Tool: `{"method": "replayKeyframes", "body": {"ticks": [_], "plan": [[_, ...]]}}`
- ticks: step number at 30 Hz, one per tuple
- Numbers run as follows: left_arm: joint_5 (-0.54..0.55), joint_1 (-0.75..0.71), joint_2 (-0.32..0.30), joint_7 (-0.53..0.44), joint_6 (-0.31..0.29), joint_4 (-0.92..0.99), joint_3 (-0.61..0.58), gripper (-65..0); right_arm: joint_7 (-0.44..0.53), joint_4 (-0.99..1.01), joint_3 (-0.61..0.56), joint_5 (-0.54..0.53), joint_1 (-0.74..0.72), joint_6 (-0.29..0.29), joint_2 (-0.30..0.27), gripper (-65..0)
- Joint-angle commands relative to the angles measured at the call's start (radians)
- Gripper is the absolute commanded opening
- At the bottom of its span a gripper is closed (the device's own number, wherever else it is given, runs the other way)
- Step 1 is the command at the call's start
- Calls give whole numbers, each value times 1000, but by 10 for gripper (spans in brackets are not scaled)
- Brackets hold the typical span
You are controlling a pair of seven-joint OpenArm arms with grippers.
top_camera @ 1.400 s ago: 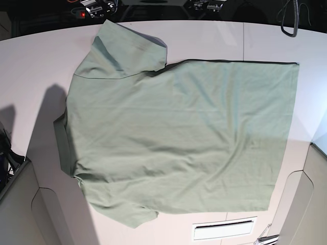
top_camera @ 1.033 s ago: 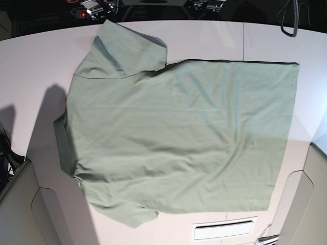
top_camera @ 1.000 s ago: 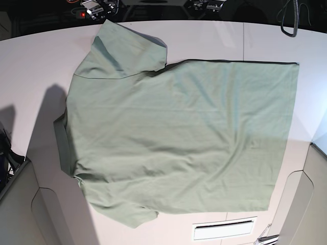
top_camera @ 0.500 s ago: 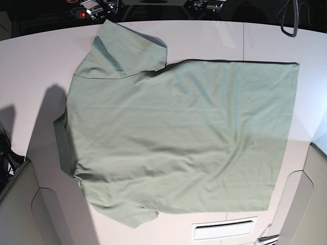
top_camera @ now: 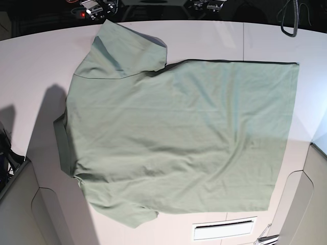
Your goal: Fold the T-shirt properly
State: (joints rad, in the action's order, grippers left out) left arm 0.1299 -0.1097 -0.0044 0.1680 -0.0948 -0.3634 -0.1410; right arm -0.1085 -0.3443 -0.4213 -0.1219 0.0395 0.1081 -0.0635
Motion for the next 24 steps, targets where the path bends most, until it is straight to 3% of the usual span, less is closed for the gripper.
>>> {"method": "replayKeyframes", "body": {"ticks": [1, 8, 15, 20, 24], "plan": [[0, -17, 1, -11, -7, -16, -2, -650, 3, -11, -2, 2, 13, 4, -13, -650], [1, -143, -20, -49, -6, -161, -2, -650, 7, -135, -2, 2, 109, 3, -92, -650], [9, -306, -114, -48, -6, -352, -2, -650, 7, -342, 10, 3, 262, 0, -188, -650], [8, -445, -193, -48, -6, -496, 25, -650, 7, -502, 112, 2, 390, 1, -225, -650], [50, -577, -238, -46, -10, -663, 119, -650, 7, -663, 223, -14, 523, 24, -245, -650]]}}
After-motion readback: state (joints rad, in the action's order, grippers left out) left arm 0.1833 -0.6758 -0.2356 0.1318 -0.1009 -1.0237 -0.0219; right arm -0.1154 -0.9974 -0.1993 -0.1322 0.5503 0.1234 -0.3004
